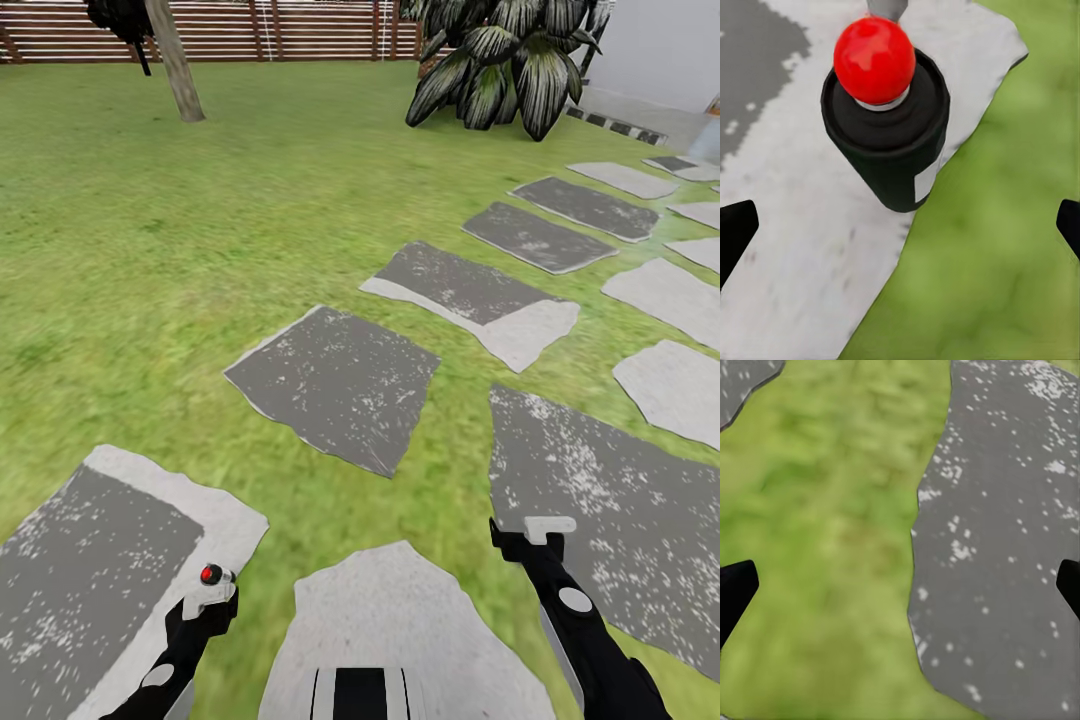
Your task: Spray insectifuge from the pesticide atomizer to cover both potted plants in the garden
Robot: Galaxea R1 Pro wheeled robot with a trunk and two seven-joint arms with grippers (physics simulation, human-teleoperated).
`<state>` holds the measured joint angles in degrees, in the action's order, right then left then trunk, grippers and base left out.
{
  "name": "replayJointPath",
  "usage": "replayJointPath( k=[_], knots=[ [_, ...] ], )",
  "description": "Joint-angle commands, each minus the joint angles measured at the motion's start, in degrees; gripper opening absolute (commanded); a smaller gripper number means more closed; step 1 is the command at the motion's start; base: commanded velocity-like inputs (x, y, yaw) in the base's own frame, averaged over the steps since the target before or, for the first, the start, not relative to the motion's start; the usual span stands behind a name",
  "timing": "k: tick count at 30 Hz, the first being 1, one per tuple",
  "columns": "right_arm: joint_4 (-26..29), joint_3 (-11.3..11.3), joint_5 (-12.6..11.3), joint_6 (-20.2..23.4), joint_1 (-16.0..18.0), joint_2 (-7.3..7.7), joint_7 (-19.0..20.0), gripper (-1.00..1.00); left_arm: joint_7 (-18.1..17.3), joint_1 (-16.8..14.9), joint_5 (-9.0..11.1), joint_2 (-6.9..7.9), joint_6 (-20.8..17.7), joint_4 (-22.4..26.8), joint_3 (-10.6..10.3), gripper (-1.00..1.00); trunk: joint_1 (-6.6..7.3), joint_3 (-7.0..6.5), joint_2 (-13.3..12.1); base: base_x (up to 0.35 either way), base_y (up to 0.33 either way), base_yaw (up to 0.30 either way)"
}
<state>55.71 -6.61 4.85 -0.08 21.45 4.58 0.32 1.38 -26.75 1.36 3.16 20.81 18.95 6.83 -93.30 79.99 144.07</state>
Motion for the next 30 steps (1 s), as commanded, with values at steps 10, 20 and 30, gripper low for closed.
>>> replayJointPath(
  k=[10,20,30],
  knots=[
    [0.01,-0.07,0.51,-0.01,0.07,-0.01,0.03,1.0,0.12,-0.04,0.13,0.0,0.19,-0.05,-0.06,1.0,0.0,0.03,0.01,0.038,0.007,0.0],
    [0.01,-0.07,0.51,-0.01,0.03,-0.01,0.03,1.0,0.12,-0.01,0.13,0.0,0.19,-0.05,-0.08,1.0,0.0,0.03,0.01,0.036,0.008,0.0],
    [0.01,-0.07,0.51,-0.01,0.04,-0.01,0.03,1.0,0.12,0.01,0.13,0.0,0.19,-0.05,-0.07,1.0,0.0,0.03,0.01,0.034,0.0,0.0]
  ],
)
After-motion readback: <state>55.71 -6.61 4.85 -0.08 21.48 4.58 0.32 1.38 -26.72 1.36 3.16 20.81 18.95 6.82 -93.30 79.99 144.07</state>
